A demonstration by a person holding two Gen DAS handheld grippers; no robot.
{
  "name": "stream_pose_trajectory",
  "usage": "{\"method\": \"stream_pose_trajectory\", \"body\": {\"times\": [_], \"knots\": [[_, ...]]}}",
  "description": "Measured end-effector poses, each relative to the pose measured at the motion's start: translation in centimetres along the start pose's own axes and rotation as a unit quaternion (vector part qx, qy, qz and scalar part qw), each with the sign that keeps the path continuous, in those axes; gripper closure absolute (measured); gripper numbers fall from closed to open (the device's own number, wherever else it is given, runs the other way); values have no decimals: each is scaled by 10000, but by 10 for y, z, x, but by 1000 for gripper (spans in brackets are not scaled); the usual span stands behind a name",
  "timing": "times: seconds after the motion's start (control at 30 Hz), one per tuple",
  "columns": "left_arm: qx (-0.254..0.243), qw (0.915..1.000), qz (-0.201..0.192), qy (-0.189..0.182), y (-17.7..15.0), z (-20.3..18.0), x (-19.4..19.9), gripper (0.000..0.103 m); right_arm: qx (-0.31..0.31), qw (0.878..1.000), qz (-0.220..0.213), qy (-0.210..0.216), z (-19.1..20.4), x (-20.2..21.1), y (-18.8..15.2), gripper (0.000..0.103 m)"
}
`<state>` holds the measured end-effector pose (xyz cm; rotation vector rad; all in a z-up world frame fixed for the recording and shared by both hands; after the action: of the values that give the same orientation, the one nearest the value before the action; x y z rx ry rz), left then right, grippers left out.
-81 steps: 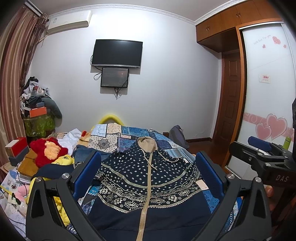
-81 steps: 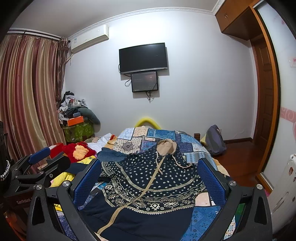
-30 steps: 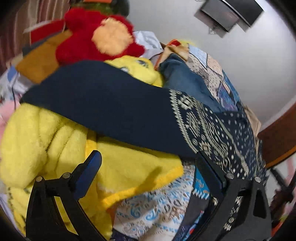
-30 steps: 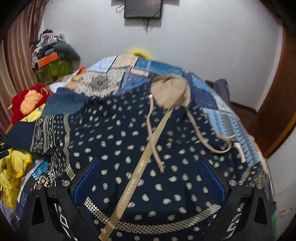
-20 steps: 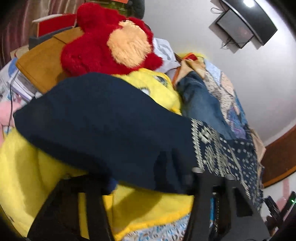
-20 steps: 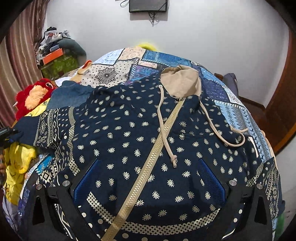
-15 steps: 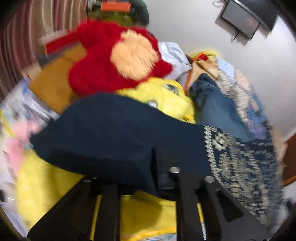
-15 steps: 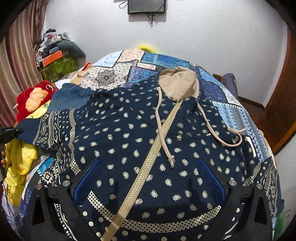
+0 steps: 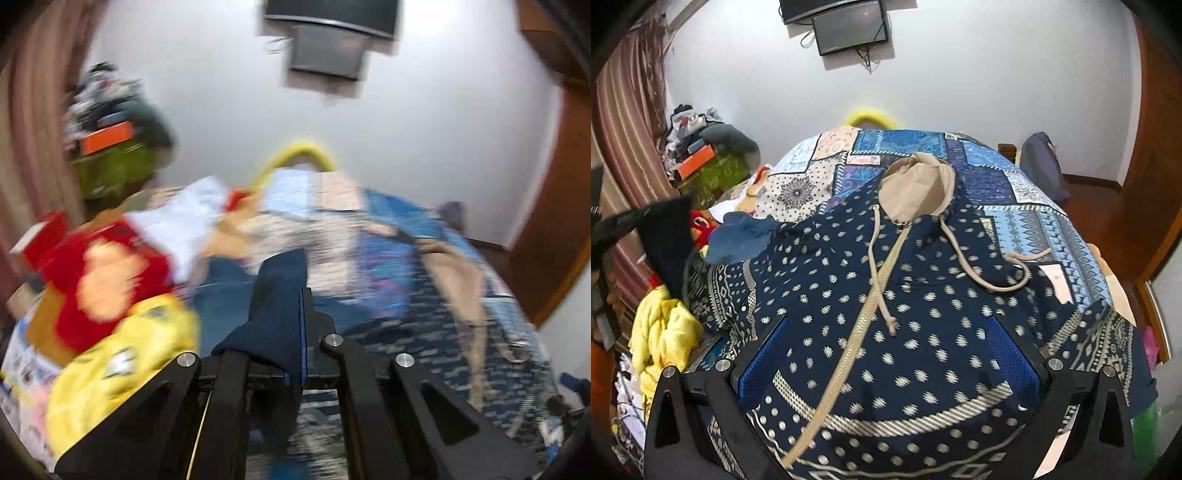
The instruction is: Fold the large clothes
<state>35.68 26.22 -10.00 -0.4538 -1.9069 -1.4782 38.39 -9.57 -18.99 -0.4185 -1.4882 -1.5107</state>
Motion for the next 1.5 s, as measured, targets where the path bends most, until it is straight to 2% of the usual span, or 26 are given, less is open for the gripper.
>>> {"method": "stream_pose_trajectory", "body": {"times": [0.1, 0.17, 0.3, 0.4, 0.6, 0.67, 0.73, 0.77, 0.87, 0.9, 1.03, 1.1, 1.2, 1.33, 1.5], "knots": [[-470, 9979, 24, -440, 4, -69, -8, 101, -12, 10000, 61, -27, -17, 12, 0, 0], [-733, 9944, 171, -746, -2, -111, -13, 101, -24, 9999, 33, -122, -29, 20, -1, 0], [-1228, 9840, 651, -1112, -33, -180, -39, 101, -159, 9997, 51, -191, -56, 33, -5, 0], [-1583, 9707, 1231, -1325, -72, -221, -66, 101, -243, 9993, 141, -251, -73, 36, -14, 0], [-2040, 9508, 2013, -1177, -130, -261, -104, 100, -228, 9980, 412, -413, -92, 32, -34, 0], [-2009, 9462, 2248, -1173, -141, -260, -114, 100, -198, 9979, 483, -391, -91, 30, -37, 0], [-1962, 9438, 2371, -1206, -147, -254, -114, 96, -105, 9978, 524, -399, -87, 28, -40, 0], [-1947, 9421, 2417, -1266, -149, -252, -111, 88, -44, 9978, 532, -394, -84, 27, -40, 0], [-1939, 9375, 2477, -1489, -155, -237, -97, 53, 115, 9979, 550, -322, -72, 25, -37, 0], [-1962, 9403, 2374, -1449, -156, -229, -86, 51, 190, 9979, 545, -305, -66, 23, -35, 0], [-1697, 9543, 2083, -1309, -144, -193, -54, 49, 470, 9973, 504, -270, -37, 16, -24, 0], [-1529, 9641, 1858, -1118, -132, -168, -41, 39, 568, 9969, 469, -277, -20, 10, -17, 0], [-1297, 9768, 1540, -728, -118, -120, -24, 37, 816, 9953, 501, -141, 10, -3, -9, 0], [-992, 9824, 1537, -379, -110, -69, -27, 37, 1314, 9892, 642, 28, 57, -30, -3, 0], [-631, 9818, 1785, -158, -119, -19, -51, 37, 2001, 9764, 810, -25, 115, -72, 0, 0]]}}
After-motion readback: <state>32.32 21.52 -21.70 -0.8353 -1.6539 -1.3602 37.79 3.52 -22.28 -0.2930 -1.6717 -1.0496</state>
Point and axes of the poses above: each gripper's, at about its wrist camera, not at the fingertips, and x roughly against the way its jaws point, z to its left, y to its top, the point moved 1 cm from there along -x, roughly the way its jaws point, and after that the axes turned 8 degrees about z, right-handed, at the moved point
